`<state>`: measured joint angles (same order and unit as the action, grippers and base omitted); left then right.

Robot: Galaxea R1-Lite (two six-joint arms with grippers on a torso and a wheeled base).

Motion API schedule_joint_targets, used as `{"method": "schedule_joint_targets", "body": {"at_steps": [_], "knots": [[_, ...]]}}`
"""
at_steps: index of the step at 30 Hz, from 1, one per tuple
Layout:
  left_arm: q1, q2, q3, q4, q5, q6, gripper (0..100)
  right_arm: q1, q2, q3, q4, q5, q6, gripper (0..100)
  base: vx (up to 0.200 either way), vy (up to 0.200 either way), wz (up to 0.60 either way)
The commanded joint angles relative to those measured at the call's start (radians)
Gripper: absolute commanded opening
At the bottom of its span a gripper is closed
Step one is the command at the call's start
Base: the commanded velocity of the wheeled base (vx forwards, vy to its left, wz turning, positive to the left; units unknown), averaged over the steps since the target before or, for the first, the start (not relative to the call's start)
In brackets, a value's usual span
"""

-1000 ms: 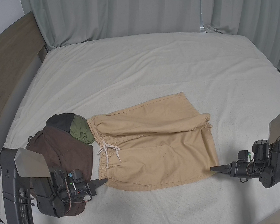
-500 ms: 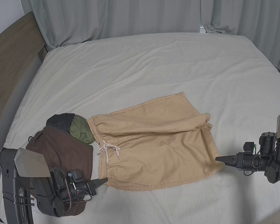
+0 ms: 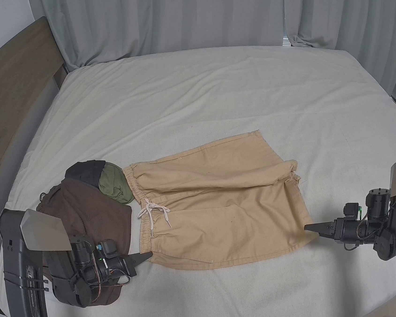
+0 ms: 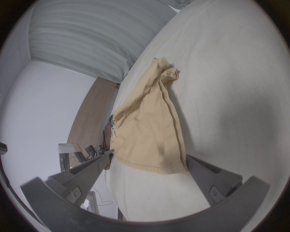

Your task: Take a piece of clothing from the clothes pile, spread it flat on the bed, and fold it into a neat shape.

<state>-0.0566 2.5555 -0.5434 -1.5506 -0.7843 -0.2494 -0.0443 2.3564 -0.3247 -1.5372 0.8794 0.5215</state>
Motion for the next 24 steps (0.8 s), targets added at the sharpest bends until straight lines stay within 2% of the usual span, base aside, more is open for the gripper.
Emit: {"method": "schedule_joint_targets", "body": {"at_steps": [1,10,11,24], "knots": [[0.000,0.003,-0.001,0.000,0.000,-0.001,0,0.004,0.024,-0.005,-0.001,-0.003,-0.001,100,0.000,0.000,0.00],[0.000,0.002,-0.001,0.000,0.000,-0.001,0,0.003,0.032,-0.020,-0.001,-0.008,-0.011,100,0.000,0.000,0.00],[0.000,0.002,-0.001,0.000,0.000,-0.001,0,0.001,0.032,-0.022,-0.001,-0.008,-0.011,0,0.000,0.000,0.00],[0.001,-0.001,0.000,0.000,-0.001,-0.002,0,-0.002,0.043,-0.019,-0.001,-0.031,-0.020,0,0.000,0.000,0.00]]}}
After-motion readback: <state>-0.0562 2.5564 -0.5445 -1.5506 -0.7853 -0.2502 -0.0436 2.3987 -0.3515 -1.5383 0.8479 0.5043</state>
